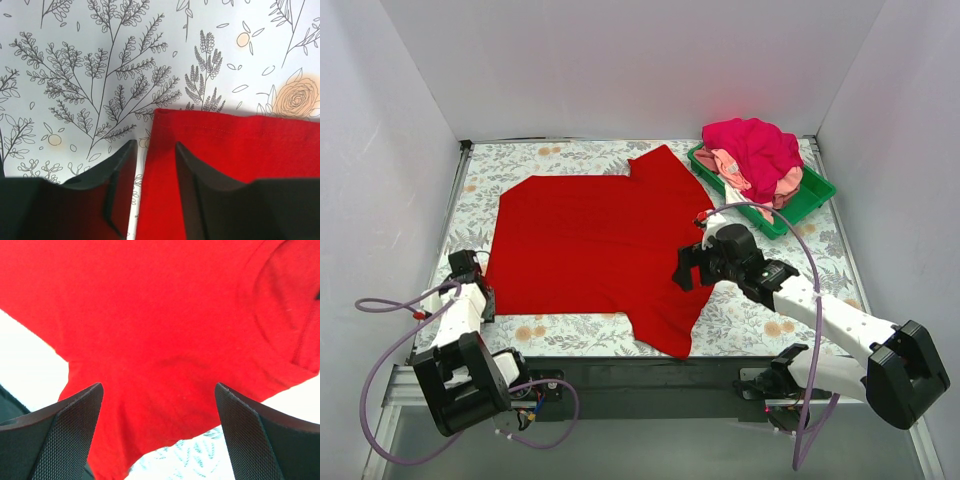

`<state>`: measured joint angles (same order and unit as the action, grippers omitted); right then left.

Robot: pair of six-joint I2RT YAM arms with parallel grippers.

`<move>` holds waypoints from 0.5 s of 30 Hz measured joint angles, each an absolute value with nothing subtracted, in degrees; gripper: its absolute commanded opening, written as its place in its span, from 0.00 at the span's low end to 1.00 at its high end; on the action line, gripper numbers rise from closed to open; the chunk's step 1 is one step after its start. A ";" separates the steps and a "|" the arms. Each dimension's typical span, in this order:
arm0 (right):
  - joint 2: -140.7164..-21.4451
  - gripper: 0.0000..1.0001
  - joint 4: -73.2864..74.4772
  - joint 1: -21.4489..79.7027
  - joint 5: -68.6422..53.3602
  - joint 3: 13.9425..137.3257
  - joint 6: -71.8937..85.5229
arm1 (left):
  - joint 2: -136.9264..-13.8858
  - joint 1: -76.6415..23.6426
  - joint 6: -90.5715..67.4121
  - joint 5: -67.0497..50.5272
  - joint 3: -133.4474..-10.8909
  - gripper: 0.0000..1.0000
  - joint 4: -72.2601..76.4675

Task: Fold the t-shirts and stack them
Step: Fold the tshirt

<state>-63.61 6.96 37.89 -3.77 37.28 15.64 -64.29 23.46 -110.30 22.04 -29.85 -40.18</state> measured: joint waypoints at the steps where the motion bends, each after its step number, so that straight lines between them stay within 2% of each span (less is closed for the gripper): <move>1: -63.64 0.98 7.09 38.22 -3.84 37.23 15.81 | -63.81 23.46 -110.34 22.17 -29.47 0.31 -39.86; 5: -63.81 0.98 7.60 40.62 -3.64 36.84 16.69 | -63.55 23.46 -110.08 22.52 -28.95 0.30 -38.48; 7: -63.83 0.98 8.25 42.06 -3.33 36.64 16.99 | -63.90 23.49 -109.89 22.59 -28.95 0.21 -37.82; 9: -63.83 0.96 9.15 43.53 -3.11 36.58 17.37 | -64.69 23.49 -109.65 22.65 -29.04 0.05 -37.10; 10: -63.83 0.96 9.47 44.34 -3.05 36.51 17.50 | -65.12 23.51 -109.51 22.59 -29.12 0.00 -36.71; 15: -63.81 0.95 10.76 49.60 -2.70 36.03 17.76 | -66.72 23.51 -108.55 22.46 -29.63 0.00 -34.74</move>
